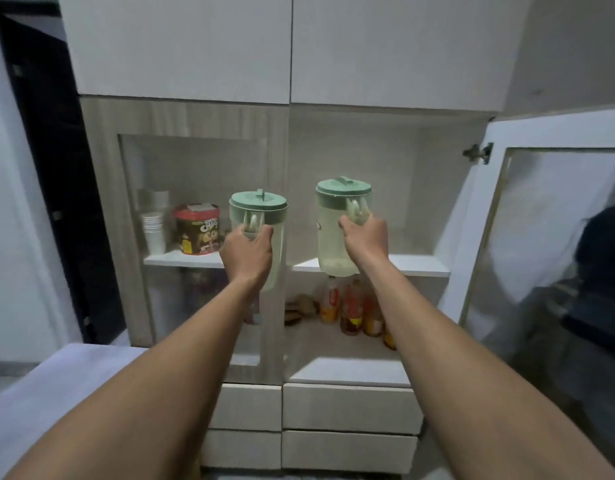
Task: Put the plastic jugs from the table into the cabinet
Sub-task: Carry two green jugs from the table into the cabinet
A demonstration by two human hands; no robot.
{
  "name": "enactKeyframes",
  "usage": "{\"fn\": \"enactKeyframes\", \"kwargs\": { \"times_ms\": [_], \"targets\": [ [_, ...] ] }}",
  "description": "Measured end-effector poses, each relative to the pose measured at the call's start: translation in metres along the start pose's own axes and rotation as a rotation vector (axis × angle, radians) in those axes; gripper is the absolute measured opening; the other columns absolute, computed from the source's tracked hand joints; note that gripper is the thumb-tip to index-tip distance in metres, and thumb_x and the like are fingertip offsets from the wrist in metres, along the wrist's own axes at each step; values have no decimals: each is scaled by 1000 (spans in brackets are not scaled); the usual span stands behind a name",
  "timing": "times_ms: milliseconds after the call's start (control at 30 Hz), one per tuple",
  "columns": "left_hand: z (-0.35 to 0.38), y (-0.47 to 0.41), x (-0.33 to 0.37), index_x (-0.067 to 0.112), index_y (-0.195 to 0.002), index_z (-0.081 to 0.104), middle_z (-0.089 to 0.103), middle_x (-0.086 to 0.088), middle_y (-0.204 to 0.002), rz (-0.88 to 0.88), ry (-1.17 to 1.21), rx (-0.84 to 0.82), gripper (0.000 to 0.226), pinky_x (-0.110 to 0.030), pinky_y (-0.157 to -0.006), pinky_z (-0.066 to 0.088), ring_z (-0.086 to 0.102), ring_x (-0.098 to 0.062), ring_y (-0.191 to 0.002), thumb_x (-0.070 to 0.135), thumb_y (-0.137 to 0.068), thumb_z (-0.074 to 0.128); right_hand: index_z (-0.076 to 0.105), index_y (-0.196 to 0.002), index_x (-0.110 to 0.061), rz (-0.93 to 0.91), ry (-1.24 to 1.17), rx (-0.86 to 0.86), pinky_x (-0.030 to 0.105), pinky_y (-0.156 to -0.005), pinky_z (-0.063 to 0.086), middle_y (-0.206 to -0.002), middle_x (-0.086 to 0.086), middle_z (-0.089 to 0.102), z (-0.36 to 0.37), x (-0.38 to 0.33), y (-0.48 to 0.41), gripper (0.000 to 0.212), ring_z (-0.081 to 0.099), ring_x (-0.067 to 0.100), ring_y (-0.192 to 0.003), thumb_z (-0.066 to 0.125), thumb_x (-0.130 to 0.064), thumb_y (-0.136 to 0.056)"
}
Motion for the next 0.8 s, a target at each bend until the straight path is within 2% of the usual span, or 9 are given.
{"fn": "enactKeyframes", "kwargs": {
  "times_ms": [133,200,300,433,533,667,800],
  "targets": [
    [53,14,16,15,-75,66,67,-3,-73,-11,76,-83,23,-38,-70,55,64,-25,-74,35,-82,59,67,-97,-12,19,40,70,31,-70,47,-90,6,70,-50,14,-21,16,64,24,-81,66,-26,-88],
    [80,17,22,15,-76,65,65,-1,-71,-10,112,-118,19,-34,-64,52,62,-21,-71,30,-86,60,69,-101,-10,30,46,105,33,-71,50,-92,7,71,-68,23,-36,22,66,25,-83,66,-26,-87],
    [114,17,26,13,-80,65,62,1,-70,-29,164,-160,15,-26,-53,42,56,-13,-64,23,-89,59,67,-95,-13,38,49,139,33,-69,50,-88,6,70,-85,38,-58,14,65,24,-80,66,-24,-86],
    [161,-2,18,13,-79,65,62,-1,-70,-62,221,-179,13,-26,-53,37,52,-13,-60,23,-86,60,69,-92,-10,46,44,181,31,-64,46,-82,6,69,-93,60,-89,18,62,21,-72,65,-24,-84],
    [199,-25,16,13,-80,67,63,-1,-71,-56,230,-187,14,-27,-53,37,53,-10,-60,25,-85,60,71,-93,-10,69,39,222,33,-65,48,-84,7,71,-96,76,-119,19,64,23,-75,65,-24,-84],
    [245,-52,13,12,-79,68,62,2,-66,-72,222,-223,19,-29,-61,38,55,-15,-61,29,-83,60,70,-93,-8,95,47,265,33,-64,46,-82,6,69,-99,92,-161,18,64,25,-76,65,-23,-84],
    [298,-85,10,12,-77,67,62,-1,-66,-44,229,-275,21,-31,-60,39,57,-24,-66,31,-82,59,71,-96,-8,78,40,303,34,-66,49,-86,8,71,-98,106,-209,20,65,25,-79,65,-23,-84]
  ]
}}
Point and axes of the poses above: each hand's wrist, its own y-axis away from the middle knuckle, its own z-axis out of the palm, x = y × z, the point moved 8 cm from there along -y, towards the middle knuckle
